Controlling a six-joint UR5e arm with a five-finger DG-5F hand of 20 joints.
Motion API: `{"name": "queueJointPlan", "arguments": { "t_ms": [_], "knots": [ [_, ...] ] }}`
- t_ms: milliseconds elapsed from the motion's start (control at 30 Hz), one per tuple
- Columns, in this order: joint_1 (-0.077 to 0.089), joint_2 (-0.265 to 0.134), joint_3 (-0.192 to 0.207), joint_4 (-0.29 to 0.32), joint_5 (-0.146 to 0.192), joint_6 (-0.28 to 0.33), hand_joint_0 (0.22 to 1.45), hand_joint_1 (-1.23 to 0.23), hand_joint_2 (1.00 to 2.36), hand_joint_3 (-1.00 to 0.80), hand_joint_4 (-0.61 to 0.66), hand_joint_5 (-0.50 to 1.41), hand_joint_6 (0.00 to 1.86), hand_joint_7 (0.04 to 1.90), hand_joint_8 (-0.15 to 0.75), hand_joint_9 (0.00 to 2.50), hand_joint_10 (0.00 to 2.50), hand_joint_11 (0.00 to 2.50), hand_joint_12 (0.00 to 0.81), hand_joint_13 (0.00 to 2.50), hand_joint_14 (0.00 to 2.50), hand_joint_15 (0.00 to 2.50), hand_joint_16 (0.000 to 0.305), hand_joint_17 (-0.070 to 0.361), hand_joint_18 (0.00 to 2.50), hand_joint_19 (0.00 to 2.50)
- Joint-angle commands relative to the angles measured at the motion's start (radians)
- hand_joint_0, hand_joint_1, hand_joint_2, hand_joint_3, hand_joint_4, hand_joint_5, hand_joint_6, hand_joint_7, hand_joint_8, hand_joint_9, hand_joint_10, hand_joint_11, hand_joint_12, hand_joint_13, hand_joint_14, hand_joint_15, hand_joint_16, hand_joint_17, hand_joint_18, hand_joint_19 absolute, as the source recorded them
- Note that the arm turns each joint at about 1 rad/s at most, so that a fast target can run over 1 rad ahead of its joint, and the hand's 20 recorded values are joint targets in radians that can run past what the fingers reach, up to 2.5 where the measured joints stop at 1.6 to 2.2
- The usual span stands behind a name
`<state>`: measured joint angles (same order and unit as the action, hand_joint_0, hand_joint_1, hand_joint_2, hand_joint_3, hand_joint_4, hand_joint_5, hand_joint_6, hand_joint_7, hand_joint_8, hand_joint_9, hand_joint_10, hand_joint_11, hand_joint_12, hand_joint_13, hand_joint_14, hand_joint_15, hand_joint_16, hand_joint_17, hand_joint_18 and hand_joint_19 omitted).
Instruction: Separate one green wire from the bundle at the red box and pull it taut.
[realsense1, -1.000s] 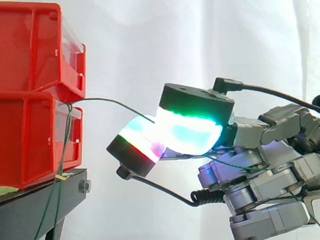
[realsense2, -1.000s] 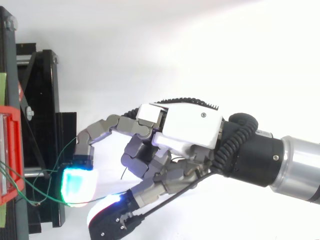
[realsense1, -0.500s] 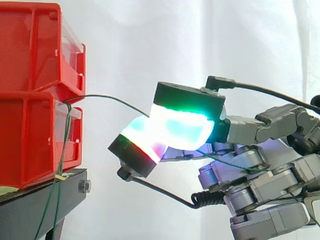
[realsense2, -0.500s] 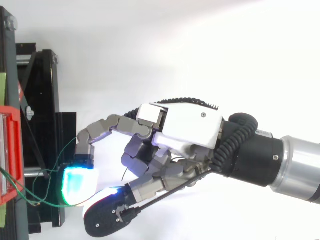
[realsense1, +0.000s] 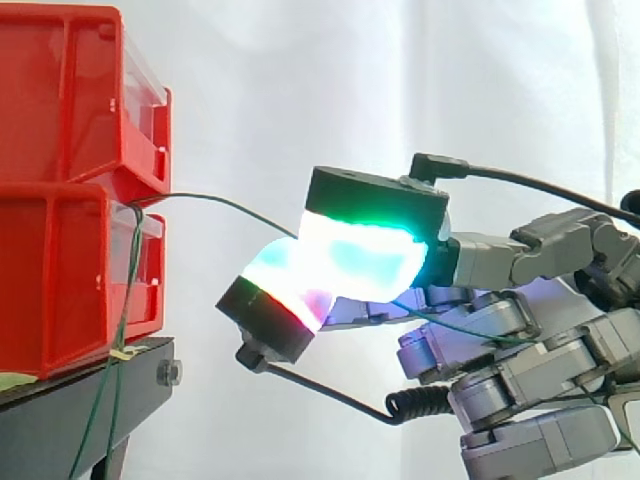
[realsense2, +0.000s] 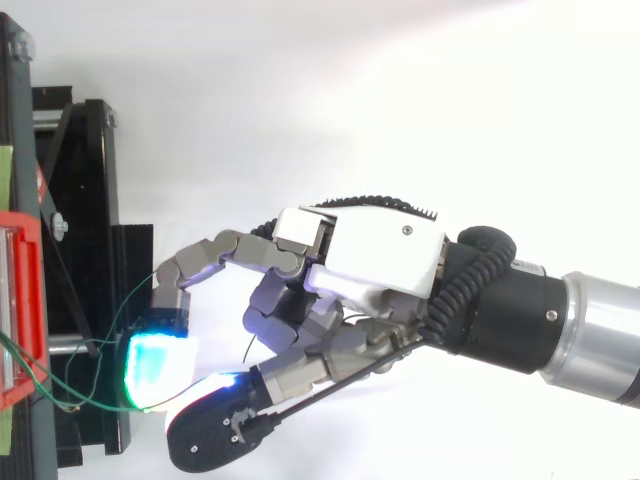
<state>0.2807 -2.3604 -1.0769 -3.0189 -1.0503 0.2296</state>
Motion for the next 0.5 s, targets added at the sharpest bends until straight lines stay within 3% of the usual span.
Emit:
{"name": "queueJointPlan", "arguments": {
  "t_ms": [0,467],
  "knots": [
    [0.0,0.0,0.0,0.0,0.001,0.0,0.51,-0.57,1.0,-0.5,0.03,-0.19,0.84,1.03,0.244,1.55,2.5,2.09,0.284,2.06,2.5,0.29,0.043,0.096,2.5,1.56],
    [0.0,0.0,0.0,0.0,0.001,0.0,0.44,-0.71,1.0,-0.5,0.06,-0.19,0.85,1.01,0.245,1.57,2.5,2.06,0.295,2.1,2.5,0.31,0.051,0.115,2.5,1.48]
  ]
}}
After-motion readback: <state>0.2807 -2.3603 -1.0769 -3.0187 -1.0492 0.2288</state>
